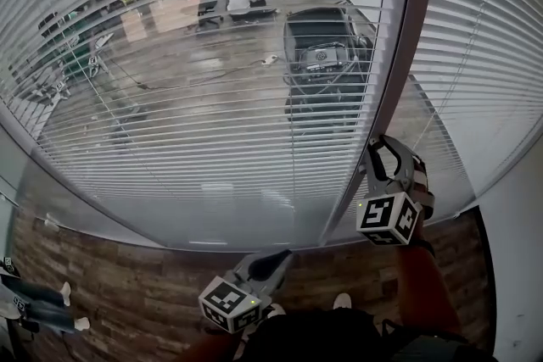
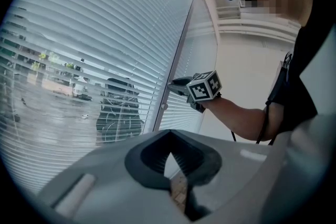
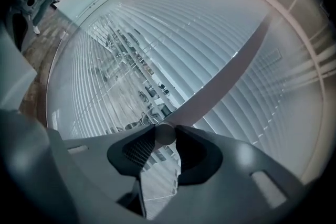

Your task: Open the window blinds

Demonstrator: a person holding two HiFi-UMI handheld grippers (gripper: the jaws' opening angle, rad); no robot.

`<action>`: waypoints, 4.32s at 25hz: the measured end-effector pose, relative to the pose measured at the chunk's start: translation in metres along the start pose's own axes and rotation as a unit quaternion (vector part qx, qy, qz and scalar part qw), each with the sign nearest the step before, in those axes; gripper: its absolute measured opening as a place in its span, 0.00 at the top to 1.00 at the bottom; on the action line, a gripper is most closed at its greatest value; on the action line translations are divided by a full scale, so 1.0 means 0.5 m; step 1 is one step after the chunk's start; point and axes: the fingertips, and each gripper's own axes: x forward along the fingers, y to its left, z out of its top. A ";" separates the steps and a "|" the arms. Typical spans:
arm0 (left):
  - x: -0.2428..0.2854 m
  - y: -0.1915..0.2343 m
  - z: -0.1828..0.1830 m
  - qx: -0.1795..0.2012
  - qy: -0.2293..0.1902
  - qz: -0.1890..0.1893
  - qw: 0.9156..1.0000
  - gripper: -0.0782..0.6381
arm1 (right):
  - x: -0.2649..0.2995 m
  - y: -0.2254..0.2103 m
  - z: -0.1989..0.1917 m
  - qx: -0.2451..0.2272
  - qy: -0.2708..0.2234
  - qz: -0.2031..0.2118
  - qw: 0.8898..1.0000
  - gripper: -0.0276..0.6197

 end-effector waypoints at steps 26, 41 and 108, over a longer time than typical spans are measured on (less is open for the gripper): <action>-0.001 0.003 0.000 -0.002 -0.002 0.003 1.000 0.89 | 0.002 -0.009 -0.005 0.199 -0.019 0.036 0.979 0.73; -0.002 -0.001 -0.004 -0.002 -0.005 -0.001 1.000 0.89 | 0.001 0.006 -0.010 -0.008 0.009 -0.007 1.000 0.73; -0.019 -0.099 -0.032 -0.025 0.014 -0.085 0.996 0.89 | -0.426 0.294 0.015 0.459 -0.047 0.276 0.843 0.92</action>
